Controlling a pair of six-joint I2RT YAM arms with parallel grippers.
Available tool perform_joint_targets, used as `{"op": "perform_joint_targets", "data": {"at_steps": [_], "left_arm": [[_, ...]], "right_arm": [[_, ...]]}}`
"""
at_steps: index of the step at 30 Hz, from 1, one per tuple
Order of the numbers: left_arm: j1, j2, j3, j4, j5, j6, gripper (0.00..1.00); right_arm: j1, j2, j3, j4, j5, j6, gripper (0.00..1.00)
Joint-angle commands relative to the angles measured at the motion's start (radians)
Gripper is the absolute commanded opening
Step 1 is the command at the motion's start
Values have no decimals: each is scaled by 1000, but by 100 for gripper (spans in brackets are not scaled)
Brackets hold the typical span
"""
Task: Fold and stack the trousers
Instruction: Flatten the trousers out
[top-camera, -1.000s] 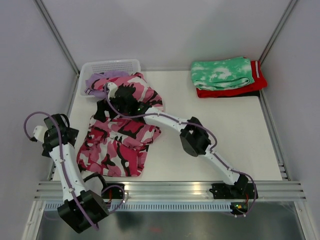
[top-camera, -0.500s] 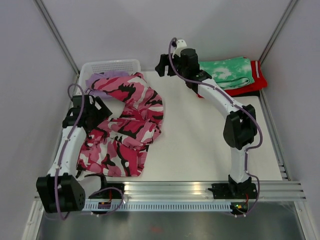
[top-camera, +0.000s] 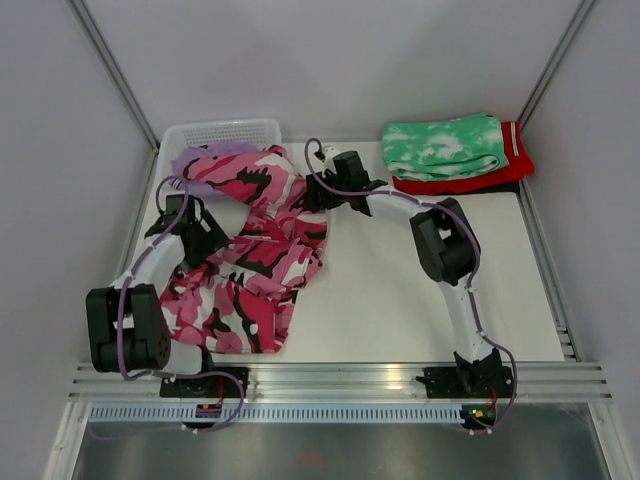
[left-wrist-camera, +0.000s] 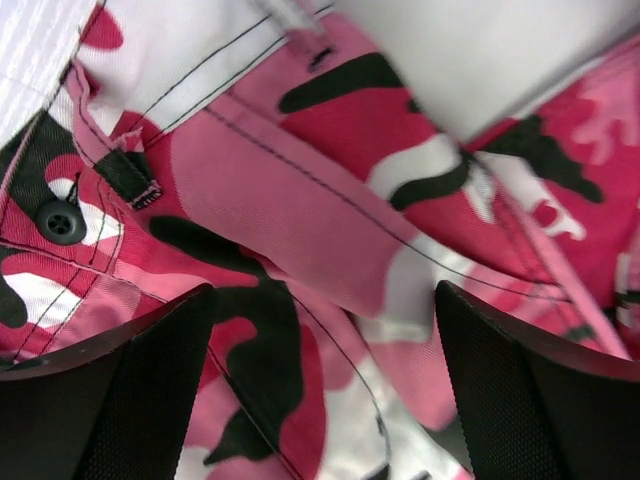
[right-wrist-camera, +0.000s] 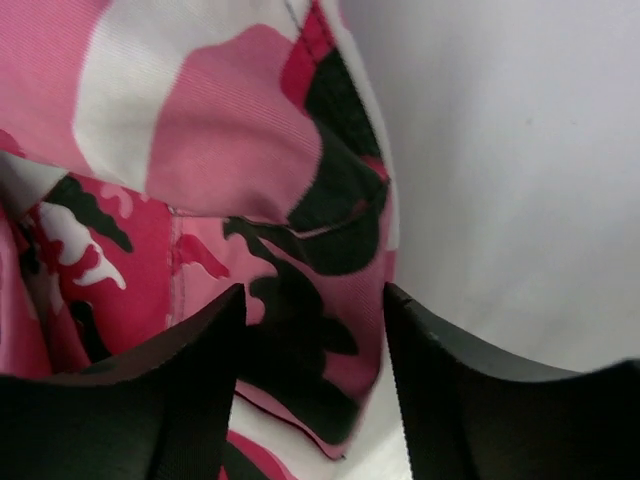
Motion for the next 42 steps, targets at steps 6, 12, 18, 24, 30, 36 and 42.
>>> {"op": "perform_joint_targets", "data": {"at_steps": [6,12,18,24,30,36,42], "left_arm": [[4,118,-31,106,-84,-97,42],[91,114,-15,54,-136,-161,2],[211,3,55,31,-76,-91,2],[208,-139,121,22,-52,-40,2],[205,-118,164,-30,-122,-5,2],[217,-126,141,-68,-204,12,13],[216,-129,218,-105,-31,53,83]], "right_arm": [[29,-133,-82,163,69,82,0],[30,-736,-507,134,407,240,0],[39,-1323,-726,-363,791,371,0],[43,-1543,-739,-758,831,469,0],[41,-1370,-801,-705,845,395,28],[41,-1160,-730,-504,549,311,88],[18,-1121,-709,-458,644,216,98]]}}
